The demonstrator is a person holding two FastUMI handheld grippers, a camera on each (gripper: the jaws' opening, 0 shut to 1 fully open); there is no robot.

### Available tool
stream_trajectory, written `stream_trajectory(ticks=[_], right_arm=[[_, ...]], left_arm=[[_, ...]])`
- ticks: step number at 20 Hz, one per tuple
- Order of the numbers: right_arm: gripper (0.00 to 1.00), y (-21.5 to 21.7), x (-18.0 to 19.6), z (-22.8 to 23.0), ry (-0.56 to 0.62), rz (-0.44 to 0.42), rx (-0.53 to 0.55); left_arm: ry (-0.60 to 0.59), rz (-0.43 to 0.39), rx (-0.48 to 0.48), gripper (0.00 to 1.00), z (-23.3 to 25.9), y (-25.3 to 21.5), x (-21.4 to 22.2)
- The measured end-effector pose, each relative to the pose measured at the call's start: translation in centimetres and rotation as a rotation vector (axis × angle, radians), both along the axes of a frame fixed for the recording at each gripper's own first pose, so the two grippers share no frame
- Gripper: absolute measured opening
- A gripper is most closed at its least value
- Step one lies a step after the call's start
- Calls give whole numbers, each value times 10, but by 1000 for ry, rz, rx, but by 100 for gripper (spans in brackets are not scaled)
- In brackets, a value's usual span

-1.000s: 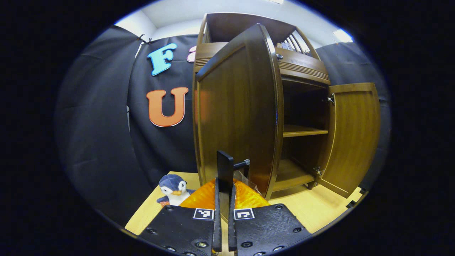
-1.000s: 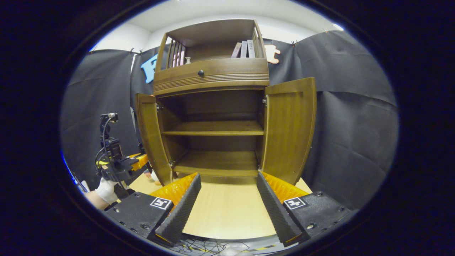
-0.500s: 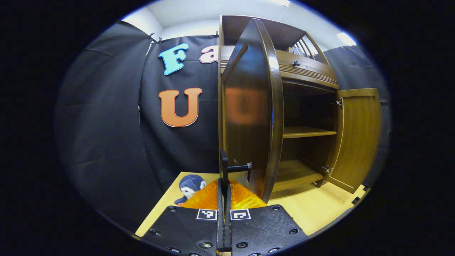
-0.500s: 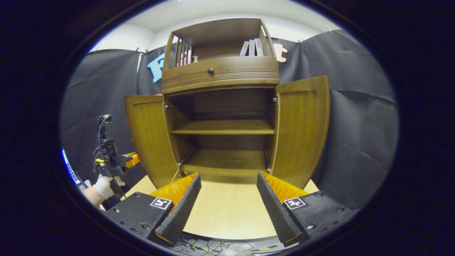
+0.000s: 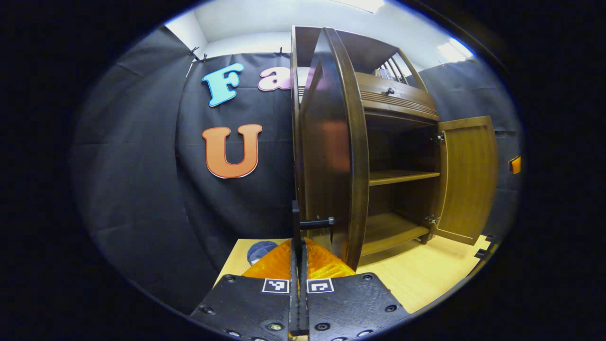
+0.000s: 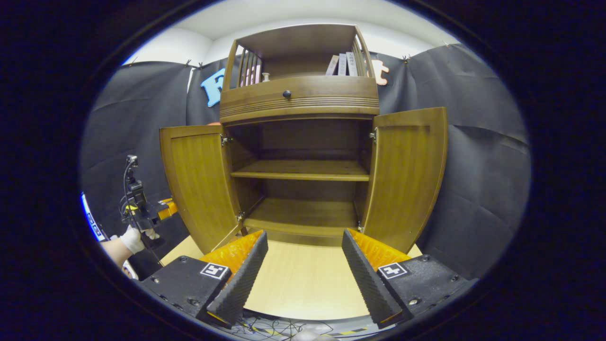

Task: Open the right door of the double-door shoe cabinet with the right hand, and open the left door with the left hand.

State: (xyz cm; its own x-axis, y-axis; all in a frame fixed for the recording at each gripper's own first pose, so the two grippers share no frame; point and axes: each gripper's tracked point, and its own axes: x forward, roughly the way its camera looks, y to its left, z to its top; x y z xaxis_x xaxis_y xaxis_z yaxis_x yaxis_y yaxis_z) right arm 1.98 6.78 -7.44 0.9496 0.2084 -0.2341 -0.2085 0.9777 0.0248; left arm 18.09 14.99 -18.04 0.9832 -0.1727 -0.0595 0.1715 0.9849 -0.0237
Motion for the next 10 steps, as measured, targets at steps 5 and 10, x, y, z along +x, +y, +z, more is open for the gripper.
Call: stream_trajectory(ticks=[5,10], right_arm=[[100,5,-4,-1,9,12,-8],[100,9,-7,0,6,23,-33]], left_arm=[[-6,-56,-45,0,-1,14,4],[4,-117,-55,0,-2,23,7]])
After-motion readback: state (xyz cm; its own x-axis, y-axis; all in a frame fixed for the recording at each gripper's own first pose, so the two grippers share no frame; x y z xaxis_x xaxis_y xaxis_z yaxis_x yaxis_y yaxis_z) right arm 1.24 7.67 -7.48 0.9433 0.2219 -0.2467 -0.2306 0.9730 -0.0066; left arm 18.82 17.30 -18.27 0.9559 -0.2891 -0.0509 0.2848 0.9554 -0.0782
